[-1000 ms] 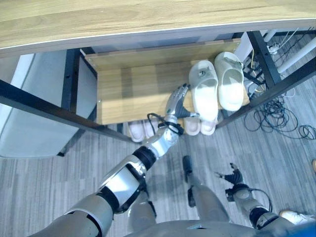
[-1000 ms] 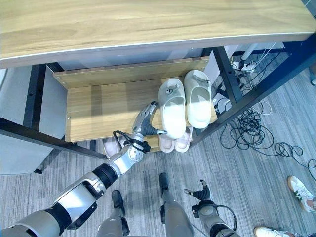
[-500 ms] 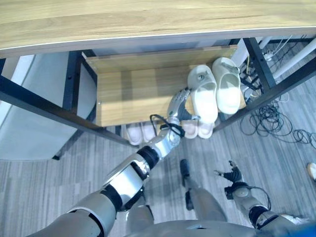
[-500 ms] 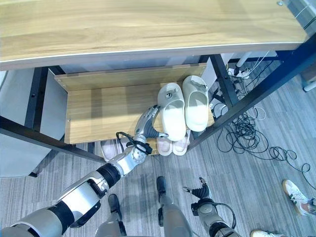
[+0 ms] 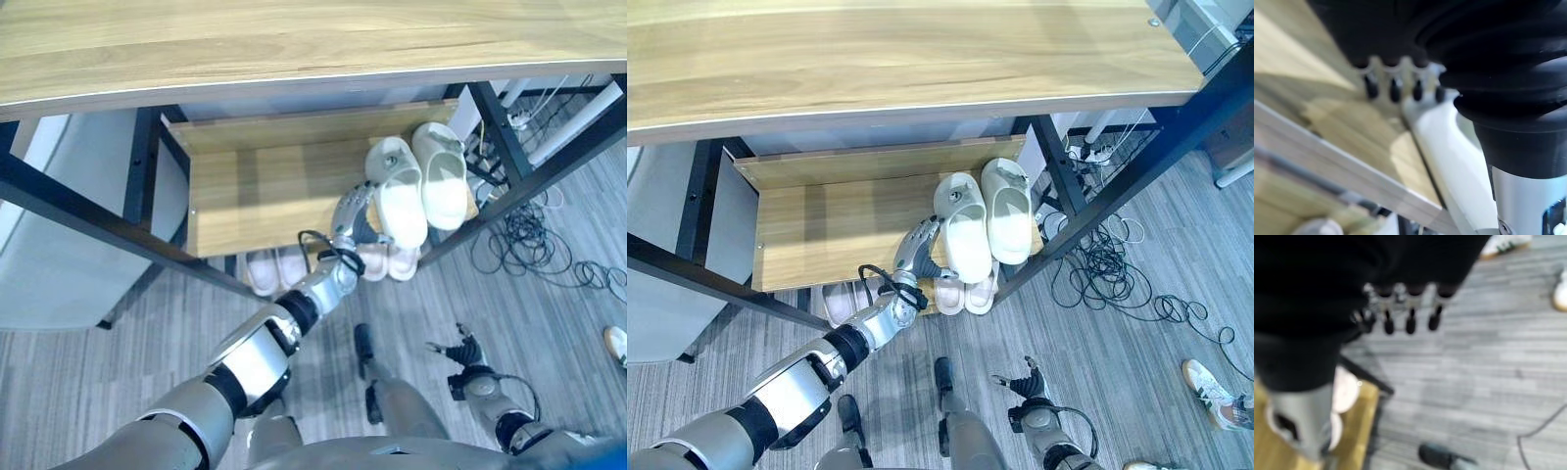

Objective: Arrange the slippers neatly on the shoe rack.

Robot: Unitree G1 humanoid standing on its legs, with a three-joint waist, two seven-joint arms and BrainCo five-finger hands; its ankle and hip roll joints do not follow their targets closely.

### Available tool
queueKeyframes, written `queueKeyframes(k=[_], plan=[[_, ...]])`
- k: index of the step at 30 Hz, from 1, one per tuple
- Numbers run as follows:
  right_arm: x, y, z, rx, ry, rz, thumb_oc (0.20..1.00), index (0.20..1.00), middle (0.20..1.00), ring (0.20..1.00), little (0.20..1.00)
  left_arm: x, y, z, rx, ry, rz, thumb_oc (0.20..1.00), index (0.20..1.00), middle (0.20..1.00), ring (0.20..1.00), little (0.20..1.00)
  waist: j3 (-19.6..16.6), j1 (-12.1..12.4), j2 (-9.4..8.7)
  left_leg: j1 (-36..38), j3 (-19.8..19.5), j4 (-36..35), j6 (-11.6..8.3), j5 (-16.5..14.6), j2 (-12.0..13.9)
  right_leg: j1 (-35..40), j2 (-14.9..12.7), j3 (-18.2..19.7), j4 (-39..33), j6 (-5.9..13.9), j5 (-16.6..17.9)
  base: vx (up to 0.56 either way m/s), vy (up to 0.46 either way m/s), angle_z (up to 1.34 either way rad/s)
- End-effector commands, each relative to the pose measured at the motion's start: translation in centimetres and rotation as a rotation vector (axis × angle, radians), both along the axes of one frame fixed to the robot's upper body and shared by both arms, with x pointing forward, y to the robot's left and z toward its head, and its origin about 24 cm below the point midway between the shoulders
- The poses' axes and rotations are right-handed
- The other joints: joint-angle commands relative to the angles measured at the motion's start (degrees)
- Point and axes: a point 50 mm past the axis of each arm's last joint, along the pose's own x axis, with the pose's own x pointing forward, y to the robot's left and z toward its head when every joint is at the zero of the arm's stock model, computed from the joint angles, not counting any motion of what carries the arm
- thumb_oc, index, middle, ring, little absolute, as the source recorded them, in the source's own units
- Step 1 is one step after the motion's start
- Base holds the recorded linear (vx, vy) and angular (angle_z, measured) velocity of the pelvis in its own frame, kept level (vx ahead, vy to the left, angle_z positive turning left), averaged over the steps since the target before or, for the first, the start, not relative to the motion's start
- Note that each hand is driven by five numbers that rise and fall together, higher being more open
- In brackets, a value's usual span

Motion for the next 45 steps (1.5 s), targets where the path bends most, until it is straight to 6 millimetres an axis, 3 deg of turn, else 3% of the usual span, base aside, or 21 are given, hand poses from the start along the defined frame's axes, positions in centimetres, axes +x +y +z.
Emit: queueKeyframes(k=[1,11,22,29,34,45], plan=[[2.0,-1.4,1.5,-0.050,-0.072,0.032,1.000,1.000,1.000,1.000,1.000,1.9,-1.6,4.9,-0.006,-0.168,-0.010,1.000,1.000,1.000,1.000,1.000,4.20,0.41,2.83,-8.24,-5.67,1.73,-1.70,5.82,4.01,-4.25,0.98,-3.53,8.05,0.59,-11.19,0.00,0.000,0.00],[1.8,-1.3,1.4,-0.048,-0.067,0.041,1.000,1.000,1.000,1.000,1.000,2.1,-1.7,5.6,-0.014,-0.185,-0.013,1.000,1.000,1.000,1.000,1.000,3.60,0.18,2.89,-8.27,-5.48,1.41,-1.96,6.09,4.15,-4.29,1.09,-3.73,8.20,0.57,-11.32,0.00,0.000,0.00],[1.9,-1.4,1.4,-0.054,-0.065,0.036,1.000,1.000,1.000,1.000,1.000,2.3,-0.6,4.2,0.070,-0.153,0.012,1.000,1.000,1.000,1.000,1.000,2.95,0.05,2.28,-8.78,-5.16,1.33,-2.04,6.06,4.75,-5.14,1.50,-3.63,8.00,0.71,-10.97,0.00,0.000,0.00],[1.5,-1.3,1.1,-0.053,-0.048,0.044,1.000,1.000,1.000,1.000,1.000,3.0,0.1,5.5,0.056,-0.181,0.040,1.000,1.000,1.000,1.000,1.000,2.44,0.06,2.13,-8.64,-5.33,2.02,-1.93,5.77,4.89,-4.31,1.45,-3.90,8.22,0.67,-11.31,0.00,0.000,0.00],[1.5,-1.3,1.2,-0.044,-0.053,0.047,1.000,1.000,1.000,1.000,1.000,3.3,0.3,8.0,-0.051,-0.250,0.023,1.000,1.000,1.000,1.000,1.000,2.57,0.61,2.30,-8.41,-5.88,3.45,-1.82,5.03,4.70,-3.10,1.29,-4.11,8.68,0.44,-11.95,0.00,0.000,0.00],[1.5,-0.9,1.1,-0.009,-0.054,0.024,1.000,1.000,1.000,1.000,1.000,2.5,2.6,8.6,-0.102,-0.303,-0.020,1.000,1.000,1.000,1.000,1.000,2.78,2.43,3.58,-6.85,-6.47,3.63,-1.63,4.80,4.18,-0.51,0.84,-4.85,8.85,0.27,-12.55,0.00,0.006,0.02]])
